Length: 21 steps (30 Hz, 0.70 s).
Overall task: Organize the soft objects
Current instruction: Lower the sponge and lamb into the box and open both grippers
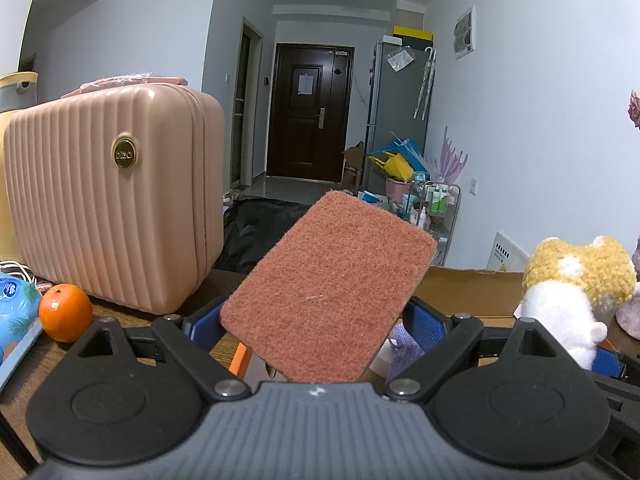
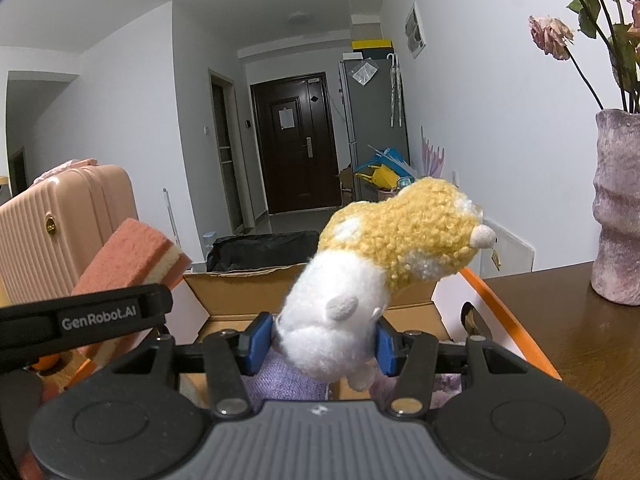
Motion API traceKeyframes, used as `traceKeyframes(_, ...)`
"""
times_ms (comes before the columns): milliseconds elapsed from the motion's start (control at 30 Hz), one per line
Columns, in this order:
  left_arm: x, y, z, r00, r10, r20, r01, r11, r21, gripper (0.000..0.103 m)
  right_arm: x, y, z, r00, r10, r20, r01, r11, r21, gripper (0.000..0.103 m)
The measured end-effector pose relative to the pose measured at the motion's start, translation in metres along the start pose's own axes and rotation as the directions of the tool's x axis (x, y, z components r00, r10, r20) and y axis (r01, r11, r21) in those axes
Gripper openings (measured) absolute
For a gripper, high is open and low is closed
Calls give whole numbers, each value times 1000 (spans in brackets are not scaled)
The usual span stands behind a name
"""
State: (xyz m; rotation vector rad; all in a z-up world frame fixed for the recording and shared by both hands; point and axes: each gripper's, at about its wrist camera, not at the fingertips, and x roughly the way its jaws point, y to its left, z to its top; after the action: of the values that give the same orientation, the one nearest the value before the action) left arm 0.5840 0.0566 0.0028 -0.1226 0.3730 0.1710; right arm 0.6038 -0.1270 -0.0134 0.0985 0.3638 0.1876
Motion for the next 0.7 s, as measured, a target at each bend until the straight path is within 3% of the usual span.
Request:
traceKeyframes(300, -1, -2, -1, 1000, -3, 12, 3, 1000, 14, 94, 4, -2, 2, 1000, -8, -16, 8, 1000, 6, 54)
traceKeyframes(467, -3, 1, -1, 1000, 3, 18, -3, 1000, -7, 103, 9, -2, 2, 999, -24, -26, 25, 1000, 7, 61)
traceKeyframes(533, -2, 4, -1, 1000, 10, 13, -10, 1000, -23, 103, 10, -2, 3, 999, -34, -27, 35, 999, 5, 74)
traceKeyframes(600, 0, 7, -1, 1000, 16, 5, -16, 999, -41, 103, 11, -3, 4, 999, -41, -23, 42, 999, 16, 95)
traceKeyframes(700, 2, 11, 0, 1000, 23, -2, -23, 998, -63, 103, 10, -5, 5, 999, -48, -5, 48, 998, 29, 103)
